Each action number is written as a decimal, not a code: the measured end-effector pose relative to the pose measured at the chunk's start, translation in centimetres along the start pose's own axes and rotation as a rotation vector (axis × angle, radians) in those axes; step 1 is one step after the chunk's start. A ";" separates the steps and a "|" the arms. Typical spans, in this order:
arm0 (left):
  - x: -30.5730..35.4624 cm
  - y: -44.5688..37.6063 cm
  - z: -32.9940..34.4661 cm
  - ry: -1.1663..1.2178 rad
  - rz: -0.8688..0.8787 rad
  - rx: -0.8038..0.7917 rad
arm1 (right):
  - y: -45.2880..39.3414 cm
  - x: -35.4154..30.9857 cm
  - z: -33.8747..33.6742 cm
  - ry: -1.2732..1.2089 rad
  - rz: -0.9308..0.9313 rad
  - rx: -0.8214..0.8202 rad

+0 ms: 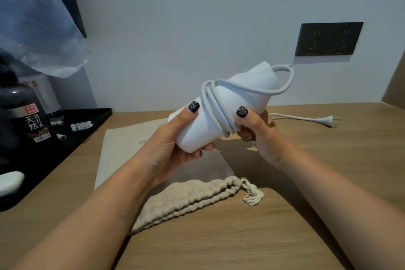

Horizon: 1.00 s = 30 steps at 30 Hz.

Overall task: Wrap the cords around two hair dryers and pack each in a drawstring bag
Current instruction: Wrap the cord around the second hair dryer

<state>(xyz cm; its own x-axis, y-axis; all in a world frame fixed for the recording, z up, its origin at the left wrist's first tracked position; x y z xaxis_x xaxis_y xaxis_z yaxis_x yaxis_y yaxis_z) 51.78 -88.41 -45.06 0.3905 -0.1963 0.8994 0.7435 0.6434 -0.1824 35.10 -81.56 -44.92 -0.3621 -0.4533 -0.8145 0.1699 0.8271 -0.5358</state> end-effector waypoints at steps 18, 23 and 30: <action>0.0 -0.8 -1.2 -0.370 0.354 0.369 | -0.2 0.6 -0.1 0.031 0.140 -0.025; 0.3 -0.7 -1.0 -0.510 0.444 0.419 | -0.2 0.3 -0.1 0.139 0.233 0.010; 0.5 -0.3 -1.7 -0.798 0.569 0.479 | -0.6 1.3 -0.5 0.314 0.350 0.020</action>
<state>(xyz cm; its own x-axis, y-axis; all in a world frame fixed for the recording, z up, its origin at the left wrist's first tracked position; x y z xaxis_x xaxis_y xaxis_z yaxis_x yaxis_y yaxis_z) 52.68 -89.96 -45.23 0.0167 0.6470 0.7623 0.2089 0.7434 -0.6354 34.06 -82.45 -45.52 -0.5389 -0.0229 -0.8421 0.3479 0.9043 -0.2472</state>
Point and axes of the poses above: each hand's wrist, its own y-axis away from the middle knuckle, its own z-axis out of the palm, x = y × z, the point moved 2 cm from there along -y, towards the middle knuckle, and after that the axes turned 9 degrees about y, right-handed, at the moved point
